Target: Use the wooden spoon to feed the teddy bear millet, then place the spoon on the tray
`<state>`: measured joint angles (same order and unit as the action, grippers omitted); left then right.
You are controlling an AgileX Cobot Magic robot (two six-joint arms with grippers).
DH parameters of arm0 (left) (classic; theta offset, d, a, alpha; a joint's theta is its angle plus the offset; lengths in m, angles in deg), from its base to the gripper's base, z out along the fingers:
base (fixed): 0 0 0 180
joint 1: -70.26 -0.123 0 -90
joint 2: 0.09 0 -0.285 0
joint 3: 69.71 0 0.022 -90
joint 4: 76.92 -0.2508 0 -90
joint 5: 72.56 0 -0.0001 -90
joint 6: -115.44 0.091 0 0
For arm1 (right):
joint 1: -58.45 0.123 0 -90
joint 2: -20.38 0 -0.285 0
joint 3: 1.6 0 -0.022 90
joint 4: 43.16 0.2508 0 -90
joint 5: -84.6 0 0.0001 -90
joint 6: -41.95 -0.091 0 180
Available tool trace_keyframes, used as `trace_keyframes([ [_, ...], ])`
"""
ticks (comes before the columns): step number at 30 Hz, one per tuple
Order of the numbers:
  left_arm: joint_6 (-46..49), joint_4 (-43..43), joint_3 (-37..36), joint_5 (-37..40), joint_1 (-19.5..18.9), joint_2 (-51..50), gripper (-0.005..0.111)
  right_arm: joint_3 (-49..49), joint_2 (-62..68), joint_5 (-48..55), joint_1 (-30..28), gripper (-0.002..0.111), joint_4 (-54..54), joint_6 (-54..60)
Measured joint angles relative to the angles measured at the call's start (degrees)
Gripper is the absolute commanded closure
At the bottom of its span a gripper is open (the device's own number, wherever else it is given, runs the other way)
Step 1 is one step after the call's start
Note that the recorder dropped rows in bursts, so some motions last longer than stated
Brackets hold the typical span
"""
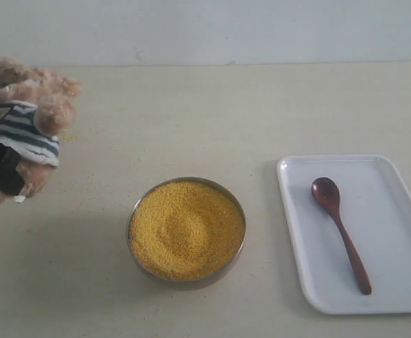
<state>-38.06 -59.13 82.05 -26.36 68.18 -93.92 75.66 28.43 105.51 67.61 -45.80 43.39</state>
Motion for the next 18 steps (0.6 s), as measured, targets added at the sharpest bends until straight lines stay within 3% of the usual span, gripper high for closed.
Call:
trace_keyframes([
  [10, 27.4, 0.0, -5.4, 2.5, 7.8, 11.4, 0.103, 0.0, 0.0, 0.0, 0.0, 0.107, 0.0, 0.0],
  [18, 37.9, -4.1, -11.9, -1.4, 11.6, 13.3, 0.103, 0.0, 0.0, 0.2, 0.0, 0.107, -5.5, 0.5],
])
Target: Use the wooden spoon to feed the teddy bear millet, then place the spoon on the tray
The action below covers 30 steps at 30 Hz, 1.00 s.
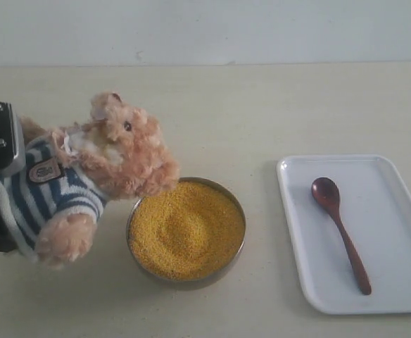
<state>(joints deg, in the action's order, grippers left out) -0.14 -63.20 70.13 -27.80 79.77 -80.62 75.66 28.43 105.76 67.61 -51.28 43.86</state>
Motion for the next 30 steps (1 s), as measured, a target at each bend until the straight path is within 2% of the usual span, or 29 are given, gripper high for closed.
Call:
trace_keyframes([
  [4, 1.5, -0.4, -1.4, -4.0, 0.8, 0.1, 0.103, 0.0, 0.0, -0.3, 0.0, 0.107, -3.4, 0.8],
  [7, 1.6, -0.5, -1.5, -5.7, 0.8, 0.1, 0.103, 0.0, 0.0, -3.2, 0.0, 0.107, -13.0, 2.8],
  [9, 1.7, -0.5, -1.5, -6.2, 0.8, 0.1, 0.103, 0.0, 0.0, -9.5, 0.0, 0.107, -23.1, 3.7],
  [11, 1.7, -0.5, -1.5, -6.7, 0.8, 0.1, 0.103, 0.0, 0.0, -22.8, 0.0, 0.107, -28.4, 3.0],
  [12, 1.7, -0.6, -1.5, -7.2, 0.8, 0.1, 0.103, 0.0, 0.0, -35.2, 0.0, 0.107, -29.0, -1.6],
  [13, 1.6, -0.6, -1.5, -7.8, 0.8, 0.1, 0.103, 0.0, -0.1, -40.7, 0.0, 0.107, -29.1, -5.4],
  [14, 1.2, -0.7, -1.5, -8.4, 0.8, 0.1, 0.103, 0.0, -0.1, -54.7, 0.0, 0.107, -27.3, -12.9],
  [15, 0.8, -0.7, -1.5, -8.7, 0.8, 0.1, 0.103, -1.1, -0.1, -61.0, 0.0, 0.107, -23.9, -23.3],
  [16, 0.7, -0.7, -1.5, -8.7, 0.8, 0.1, 0.103, -3.2, -0.1, -60.8, 0.0, 0.107, -20.9, -32.5],
  [17, 0.4, -0.8, -1.5, -8.7, 0.8, 0.1, 0.103, -7.5, 1.1, -56.0, 0.0, 0.107, -18.4, -42.7],
  [20, 0.2, -0.8, -1.5, -8.8, 0.8, 0.1, 0.103, -19.8, 11.1, -39.9, 0.0, 0.107, -18.9, -57.0],
  [23, 0.2, -0.8, -1.5, -8.8, 0.8, 0.1, 0.103, -29.8, 27.2, -35.6, 0.0, 0.107, -22.4, -58.0],
  [26, 0.2, -0.8, -1.5, -8.8, 0.8, 0.1, 0.103, -34.3, 38.4, -33.5, 0.1, 0.107, -25.9, -58.8],
  [30, 0.2, -0.8, -1.5, -8.8, 0.8, 0.1, 0.103, -39.4, 51.0, -19.3, 4.5, 0.107, -37.1, -57.8],
])
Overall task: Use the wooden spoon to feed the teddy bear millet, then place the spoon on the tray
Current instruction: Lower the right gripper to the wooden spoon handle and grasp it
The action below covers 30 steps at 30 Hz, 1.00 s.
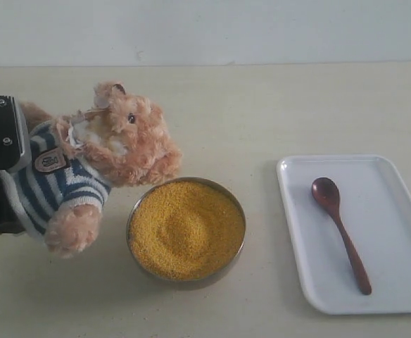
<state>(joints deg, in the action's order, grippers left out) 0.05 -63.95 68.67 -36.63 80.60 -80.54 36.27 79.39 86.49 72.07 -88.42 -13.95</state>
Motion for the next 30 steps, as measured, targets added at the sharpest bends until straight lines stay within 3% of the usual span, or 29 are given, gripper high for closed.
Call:
trace_keyframes([
  [5, 0.0, 0.0, 0.0, -0.1, 0.0, 0.0, 0.103, -7.8, 18.7, 32.4, 8.8, 0.107, 5.9, 21.6],
  [8, 0.0, 0.0, 0.0, -0.1, 0.0, 0.0, 0.103, -13.0, 27.9, 45.7, 9.9, 0.107, 16.7, 33.7],
  [11, -0.1, 0.0, 0.0, -0.1, 0.0, 0.0, 0.103, -14.8, 33.5, 51.5, 10.4, 0.107, 26.1, 41.6],
  [15, -0.4, 0.0, 0.0, -0.1, 0.0, 0.0, 0.103, -11.6, 35.6, 48.8, 10.4, 0.103, 31.1, 43.3],
  [22, -0.8, 0.0, 0.0, -0.1, 0.0, 0.0, 0.103, -1.1, 35.9, 35.6, 10.4, 0.052, 36.5, 41.3],
  [30, -1.2, 0.0, 0.0, -0.1, 0.0, 0.0, 0.103, 6.2, 38.1, 22.5, 10.4, 0.052, 40.6, 40.7],
])
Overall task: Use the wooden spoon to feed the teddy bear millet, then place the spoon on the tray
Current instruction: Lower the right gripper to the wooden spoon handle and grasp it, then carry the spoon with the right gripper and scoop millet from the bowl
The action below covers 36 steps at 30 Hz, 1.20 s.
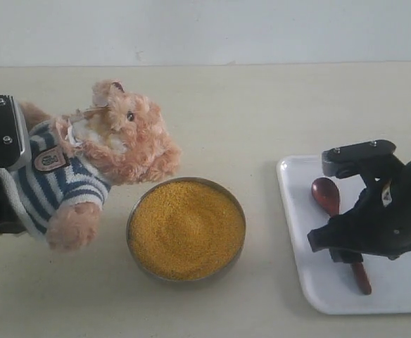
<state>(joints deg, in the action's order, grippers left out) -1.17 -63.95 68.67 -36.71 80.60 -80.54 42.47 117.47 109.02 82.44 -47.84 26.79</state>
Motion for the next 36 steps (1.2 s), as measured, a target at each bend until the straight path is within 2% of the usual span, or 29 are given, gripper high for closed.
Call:
trace_keyframes([
  [3, -0.1, 0.0, 0.0, 0.0, 0.0, 0.0, 0.103, 1.0, 2.6, -2.4, 0.0, 0.052, 0.6, 0.0],
  [5, -0.1, 0.0, 0.0, 0.0, 0.0, 0.0, 0.103, 1.1, 3.9, -3.4, 0.0, 0.059, 0.7, 0.0],
  [6, -0.1, 0.0, 0.0, 0.0, 0.0, 0.0, 0.103, 1.0, 4.3, -3.9, 0.0, 0.068, 0.7, 0.0],
  [9, -0.1, 0.0, 0.0, 0.0, 0.0, 0.0, 0.103, 0.6, 5.3, -5.1, 0.0, 0.108, 0.7, 0.0],
  [14, -0.1, 0.0, 0.0, 0.2, 0.0, 0.0, 0.103, -0.2, 4.7, -4.6, 0.0, 0.109, 0.6, 0.7],
  [19, -0.4, 0.0, 0.0, 0.2, 0.0, 0.0, 0.103, -2.7, -0.5, 5.1, 0.0, 0.109, 0.7, 3.2],
  [24, -9.7, -4.3, 0.0, -1.9, 0.0, 0.0, 0.103, -10.0, -9.0, 15.9, 1.8, 0.109, -0.1, 9.4],
  [26, -15.4, -7.2, 0.0, -2.7, 0.0, 0.0, 0.103, -12.5, -11.2, 19.1, 4.6, 0.109, -0.7, 10.9],
  [31, -28.5, -12.6, 0.0, -3.1, 0.0, 0.1, 0.103, -19.1, -12.5, 27.6, 17.4, 0.109, -7.5, 12.8],
  [36, -36.5, -13.4, 0.2, -2.4, 0.0, -0.3, 0.103, -24.1, -7.5, 37.8, 33.1, 0.109, -22.8, 8.7],
])
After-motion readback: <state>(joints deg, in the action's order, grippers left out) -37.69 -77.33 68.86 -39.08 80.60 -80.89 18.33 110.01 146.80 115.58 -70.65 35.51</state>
